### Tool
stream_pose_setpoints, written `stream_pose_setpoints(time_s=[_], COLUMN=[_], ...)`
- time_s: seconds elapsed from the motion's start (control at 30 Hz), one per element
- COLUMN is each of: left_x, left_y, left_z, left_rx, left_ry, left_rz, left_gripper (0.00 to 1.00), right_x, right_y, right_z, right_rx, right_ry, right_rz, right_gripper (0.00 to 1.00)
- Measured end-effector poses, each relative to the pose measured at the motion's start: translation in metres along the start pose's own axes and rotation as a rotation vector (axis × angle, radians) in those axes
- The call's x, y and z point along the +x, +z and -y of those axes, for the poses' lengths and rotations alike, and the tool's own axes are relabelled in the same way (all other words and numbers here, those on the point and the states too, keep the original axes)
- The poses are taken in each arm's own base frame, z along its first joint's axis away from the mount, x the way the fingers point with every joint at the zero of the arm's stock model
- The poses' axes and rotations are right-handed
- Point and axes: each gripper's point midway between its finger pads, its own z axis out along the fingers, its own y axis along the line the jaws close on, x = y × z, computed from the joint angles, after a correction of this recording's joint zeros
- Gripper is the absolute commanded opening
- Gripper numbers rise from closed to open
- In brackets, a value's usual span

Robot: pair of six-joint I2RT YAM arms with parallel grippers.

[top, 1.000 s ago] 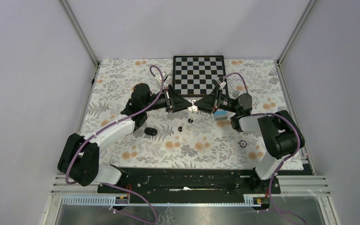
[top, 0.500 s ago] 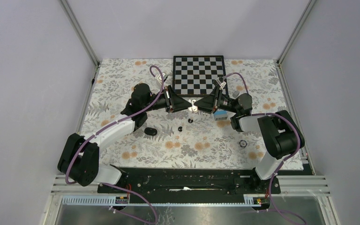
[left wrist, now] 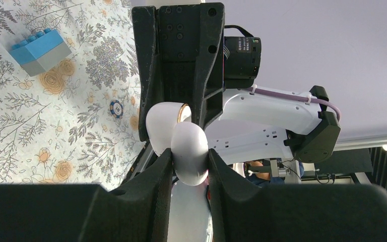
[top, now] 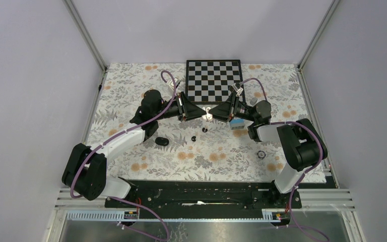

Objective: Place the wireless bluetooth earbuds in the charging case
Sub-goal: Adjust the charging case, then pick up the earbud from the center of the board.

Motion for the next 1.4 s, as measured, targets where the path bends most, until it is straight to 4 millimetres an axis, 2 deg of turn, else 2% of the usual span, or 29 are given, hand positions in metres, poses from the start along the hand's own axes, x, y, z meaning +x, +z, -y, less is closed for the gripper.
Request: stream_pose_setpoints(time_s=[0.2, 0.27, 0.3, 0.37, 0.4, 0.5, 0.57, 0.83, 1.07, 1.17, 1.27, 1.33, 1.4], left_x=[0.0, 0.0, 0.001, 0.001, 0.001, 0.001, 0.001, -0.012, -0.021, -0.015, -0.008, -0.005, -0.002], left_y=[0.0, 0.0, 0.0, 0.0, 0.0, -0.001, -0.001, -0.015, -0.041, -0.049, -0.055, -0.058, -0.062], left_z=[0.0, -0.001, -0.001, -0.002, -0.002, -0.003, -0.006, -0.022, -0.023, -0.033, -0.044, -0.051, -0.056], left_rx=[-0.001, -0.004, -0.005, -0.007, -0.007, -0.013, -0.023, -0.084, -0.109, -0.141, -0.177, -0.2, -0.221], left_ry=[-0.001, -0.004, -0.006, -0.007, -0.007, -0.008, -0.012, -0.022, 0.019, 0.016, 0.003, 0.005, 0.006], left_rz=[0.0, -0.001, -0.002, -0.002, -0.002, -0.003, -0.004, 0.026, 0.04, 0.006, -0.026, -0.036, -0.048], left_gripper=[0.09, 0.05, 0.04, 0.0, 0.0, 0.0, 0.0, 0.0, 0.0, 0.0, 0.0, 0.0, 0.0], right_x=[0.0, 0.001, 0.001, 0.001, 0.001, 0.001, 0.001, 0.007, 0.006, -0.002, -0.034, -0.05, -0.055], right_y=[0.0, -0.001, -0.001, -0.001, -0.001, -0.001, -0.001, -0.006, -0.025, -0.027, -0.03, -0.041, -0.06], right_z=[0.0, 0.001, 0.001, 0.001, 0.001, 0.001, 0.001, 0.008, 0.03, 0.048, 0.063, 0.068, 0.079], right_rx=[-0.001, 0.001, 0.001, 0.001, 0.002, 0.002, 0.002, 0.017, 0.105, 0.269, 0.532, 0.696, 0.839], right_ry=[-0.001, 0.001, 0.001, 0.002, 0.002, 0.006, 0.009, 0.021, 0.008, -0.055, -0.19, -0.291, -0.344], right_rz=[0.001, 0.001, 0.001, 0.001, 0.001, 0.0, -0.001, -0.012, 0.019, 0.058, 0.154, 0.196, 0.21], right_gripper=[0.0, 0.05, 0.15, 0.44, 0.53, 0.67, 0.73, 0.72, 0.72, 0.76, 0.78, 0.75, 0.7])
